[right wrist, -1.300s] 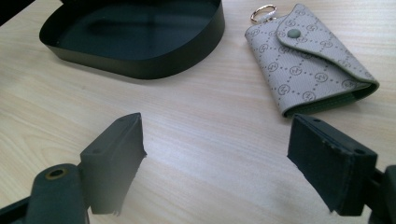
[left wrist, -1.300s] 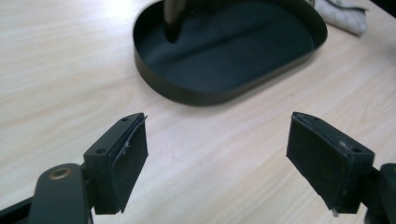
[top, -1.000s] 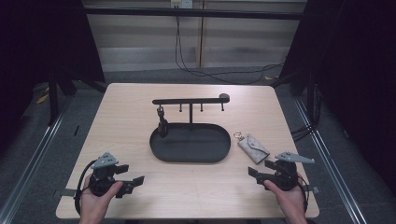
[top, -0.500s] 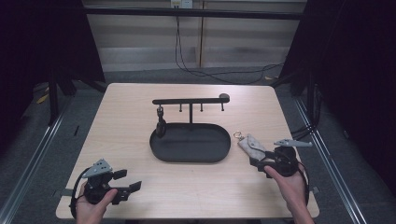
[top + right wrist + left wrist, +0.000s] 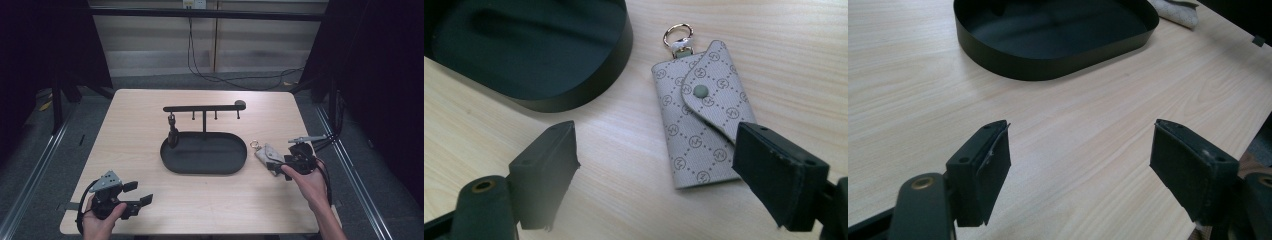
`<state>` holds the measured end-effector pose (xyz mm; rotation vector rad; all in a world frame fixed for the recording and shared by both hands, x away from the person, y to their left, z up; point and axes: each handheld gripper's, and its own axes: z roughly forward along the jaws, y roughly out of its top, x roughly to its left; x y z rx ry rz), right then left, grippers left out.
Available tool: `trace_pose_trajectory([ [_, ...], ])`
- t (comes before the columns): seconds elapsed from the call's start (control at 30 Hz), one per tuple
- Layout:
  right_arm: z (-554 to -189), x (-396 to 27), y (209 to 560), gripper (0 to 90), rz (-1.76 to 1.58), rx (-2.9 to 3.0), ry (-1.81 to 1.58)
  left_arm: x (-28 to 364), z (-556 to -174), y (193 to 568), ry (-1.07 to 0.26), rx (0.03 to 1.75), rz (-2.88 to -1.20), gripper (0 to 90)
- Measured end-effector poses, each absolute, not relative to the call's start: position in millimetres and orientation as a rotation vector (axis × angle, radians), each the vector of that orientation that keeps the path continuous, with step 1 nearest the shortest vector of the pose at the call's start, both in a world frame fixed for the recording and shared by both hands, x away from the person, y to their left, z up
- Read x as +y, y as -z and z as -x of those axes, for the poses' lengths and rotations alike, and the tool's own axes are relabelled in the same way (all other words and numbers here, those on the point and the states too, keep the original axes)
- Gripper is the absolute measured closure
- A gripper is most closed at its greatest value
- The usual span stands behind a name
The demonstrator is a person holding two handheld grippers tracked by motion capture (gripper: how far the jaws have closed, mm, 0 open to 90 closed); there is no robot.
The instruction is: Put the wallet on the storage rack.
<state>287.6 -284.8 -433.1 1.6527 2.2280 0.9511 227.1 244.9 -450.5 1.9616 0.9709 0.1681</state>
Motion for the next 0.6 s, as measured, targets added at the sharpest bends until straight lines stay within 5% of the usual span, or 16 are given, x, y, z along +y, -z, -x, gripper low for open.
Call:
trace_pose_trajectory([
  [0.6, -340, -274, 424, 19.2, -1.655, 2.419, -0.679, 243, -232, 455, -0.139, 0.925, -2.0, 23.8],
])
